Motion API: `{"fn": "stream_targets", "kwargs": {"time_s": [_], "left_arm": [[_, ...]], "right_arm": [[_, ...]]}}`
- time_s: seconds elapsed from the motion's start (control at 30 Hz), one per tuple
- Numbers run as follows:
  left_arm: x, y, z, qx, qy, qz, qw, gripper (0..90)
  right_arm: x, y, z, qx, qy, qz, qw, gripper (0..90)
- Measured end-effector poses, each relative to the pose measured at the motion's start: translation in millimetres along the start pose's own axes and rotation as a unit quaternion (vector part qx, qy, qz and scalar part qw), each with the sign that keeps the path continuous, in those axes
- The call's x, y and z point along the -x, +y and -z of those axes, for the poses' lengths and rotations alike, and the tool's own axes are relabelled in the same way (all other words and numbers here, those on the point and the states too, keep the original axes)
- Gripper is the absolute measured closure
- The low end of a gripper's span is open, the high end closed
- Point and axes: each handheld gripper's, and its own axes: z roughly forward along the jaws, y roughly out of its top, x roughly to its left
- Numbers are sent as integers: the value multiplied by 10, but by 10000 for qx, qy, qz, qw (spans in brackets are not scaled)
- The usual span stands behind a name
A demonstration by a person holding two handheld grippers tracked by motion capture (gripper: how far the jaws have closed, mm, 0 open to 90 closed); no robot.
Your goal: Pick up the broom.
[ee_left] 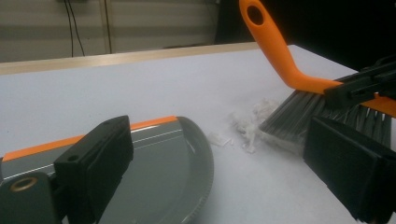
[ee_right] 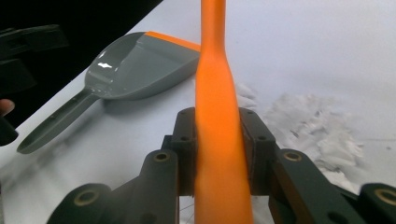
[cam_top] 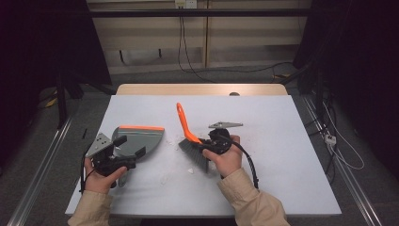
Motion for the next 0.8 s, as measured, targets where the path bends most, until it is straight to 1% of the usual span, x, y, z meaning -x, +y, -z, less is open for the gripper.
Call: {"fn": "stream_targets", "kwargs": {"time_s": [0.03, 0.1, 0.17, 0.27, 0.4, 0.47, 0.57, 0.67, 0.7, 0.73, 0.77, 0.8], "left_arm": [[0, -2, -1, -4, 4, 5, 10000, 83], [-3, -3, 2, -1, 11, 18, 10000, 83], [-9, -5, 10, 11, 23, 36, 10000, 83], [-20, -8, 20, 16, 37, 55, 10000, 83], [-31, -11, 30, 27, 46, 76, 10000, 83], [-40, -8, 39, 44, 49, 82, 9999, 83], [-54, -4, 51, 64, 66, 103, 9999, 83], [-61, -7, 50, 70, 81, 131, 9999, 83], [-62, -8, 49, 68, 80, 129, 9999, 83], [-63, -7, 49, 72, 87, 127, 9999, 83], [-64, -7, 50, 72, 86, 125, 9999, 83], [-67, -6, 53, 69, 88, 108, 9999, 83]], "right_arm": [[-37, 5, 1, 13, 54, 33, 10000, 715], [-119, 4, -10, 52, 260, 30, 9996, 715], [-205, -11, -39, 14, 469, 47, 9989, 715], [-343, -56, -105, -79, 660, 133, 9977, 715], [-495, -132, -207, -303, 1008, 166, 9943, 715], [-545, -169, -245, -383, 1107, 180, 9929, 715], [-586, -225, -288, -503, 1333, 80, 9898, 715], [-632, -300, -356, -719, 1495, 32, 9861, 715], [-645, -328, -385, -786, 1482, 49, 9858, 715], [-654, -348, -407, -781, 1408, 108, 9869, 715], [-642, -347, -413, -757, 1328, 108, 9882, 715], [-613, -336, -417, -815, 1328, 65, 9878, 715]]}}
